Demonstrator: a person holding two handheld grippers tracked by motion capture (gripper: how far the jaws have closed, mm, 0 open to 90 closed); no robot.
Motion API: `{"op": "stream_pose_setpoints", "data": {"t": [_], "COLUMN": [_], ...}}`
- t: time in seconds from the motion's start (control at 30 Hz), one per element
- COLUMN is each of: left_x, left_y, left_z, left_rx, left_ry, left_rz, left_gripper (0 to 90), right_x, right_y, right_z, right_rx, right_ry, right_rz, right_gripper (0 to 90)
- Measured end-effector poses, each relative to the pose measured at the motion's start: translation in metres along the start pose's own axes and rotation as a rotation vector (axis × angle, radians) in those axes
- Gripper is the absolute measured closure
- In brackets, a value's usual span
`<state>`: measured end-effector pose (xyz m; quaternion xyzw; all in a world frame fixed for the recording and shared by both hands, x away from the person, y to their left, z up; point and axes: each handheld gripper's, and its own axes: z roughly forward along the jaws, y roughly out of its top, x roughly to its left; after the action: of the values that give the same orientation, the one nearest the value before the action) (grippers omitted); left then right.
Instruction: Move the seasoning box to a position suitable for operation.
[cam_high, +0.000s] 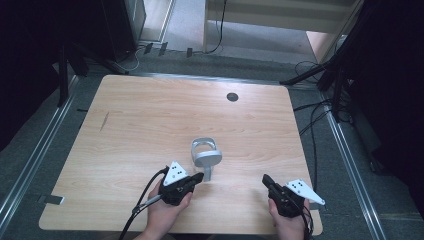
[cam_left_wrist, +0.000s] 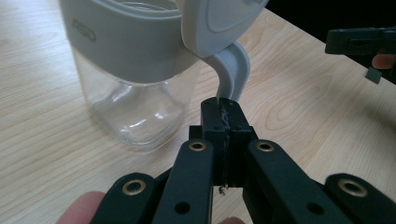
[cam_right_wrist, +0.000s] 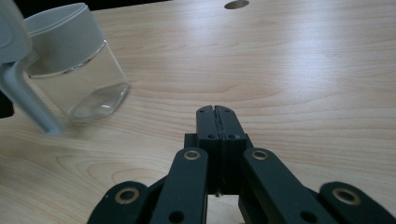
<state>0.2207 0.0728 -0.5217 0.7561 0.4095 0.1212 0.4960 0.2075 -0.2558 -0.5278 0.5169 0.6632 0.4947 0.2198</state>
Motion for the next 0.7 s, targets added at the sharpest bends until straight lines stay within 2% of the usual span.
{"op": "stream_pose_setpoints", "data": {"t": [0.17, 0.2, 0.3, 0.33, 0.37, 0.4, 0.47, 0.5, 0.53, 0.57, 0.6, 0.63, 0.7], "left_x": [-0.008, -0.010, -0.011, -0.009, -0.007, 0.001, 0.006, 0.013, 0.023, 0.029, 0.029, 0.040, 0.045], "left_y": [0.005, 0.006, 0.007, 0.006, 0.005, 0.004, 0.003, 0.003, 0.004, 0.005, 0.005, 0.007, 0.008], "left_z": [0.015, 0.019, 0.022, 0.021, 0.019, 0.012, 0.008, 0.002, -0.004, -0.007, -0.007, -0.012, -0.013], "left_rx": [0.008, 0.007, 0.004, 0.006, 0.006, 0.000, -0.004, -0.009, -0.021, -0.025, -0.025, -0.037, -0.046], "left_ry": [-0.015, -0.018, -0.023, -0.021, -0.019, -0.004, 0.008, 0.022, 0.048, 0.057, 0.057, 0.074, 0.085], "left_rz": [0.008, 0.010, 0.015, 0.019, 0.020, 0.020, 0.020, 0.019, 0.014, 0.002, 0.002, -0.020, -0.029], "left_gripper": [90.0, 90.0, 90.0, 90.0, 90.0, 90.0, 90.0, 90.0, 90.0, 90.0, 90.0, 90.0, 90.0], "right_x": [0.006, 0.015, 0.030, 0.030, 0.035, 0.048, 0.052, 0.057, 0.069, 0.073, 0.073, 0.083, 0.087], "right_y": [-0.001, -0.002, -0.004, -0.004, -0.005, -0.006, -0.006, -0.007, -0.008, -0.008, -0.008, -0.008, -0.007], "right_z": [0.002, 0.005, 0.009, 0.009, 0.011, 0.018, 0.021, 0.024, 0.031, 0.033, 0.033, 0.038, 0.041], "right_rx": [0.006, 0.014, 0.025, 0.025, 0.028, 0.037, 0.041, 0.047, 0.058, 0.060, 0.060, 0.067, 0.068], "right_ry": [0.029, 0.056, 0.095, 0.095, 0.109, 0.144, 0.155, 0.168, 0.202, 0.215, 0.215, 0.257, 0.268], "right_rz": [-0.009, -0.019, -0.038, -0.038, -0.048, -0.063, -0.068, -0.076, -0.090, -0.087, -0.087, -0.061, -0.064], "right_gripper": [90.0, 90.0, 90.0, 90.0, 90.0, 90.0, 90.0, 90.0, 90.0, 90.0, 90.0, 90.0, 90.0]}}
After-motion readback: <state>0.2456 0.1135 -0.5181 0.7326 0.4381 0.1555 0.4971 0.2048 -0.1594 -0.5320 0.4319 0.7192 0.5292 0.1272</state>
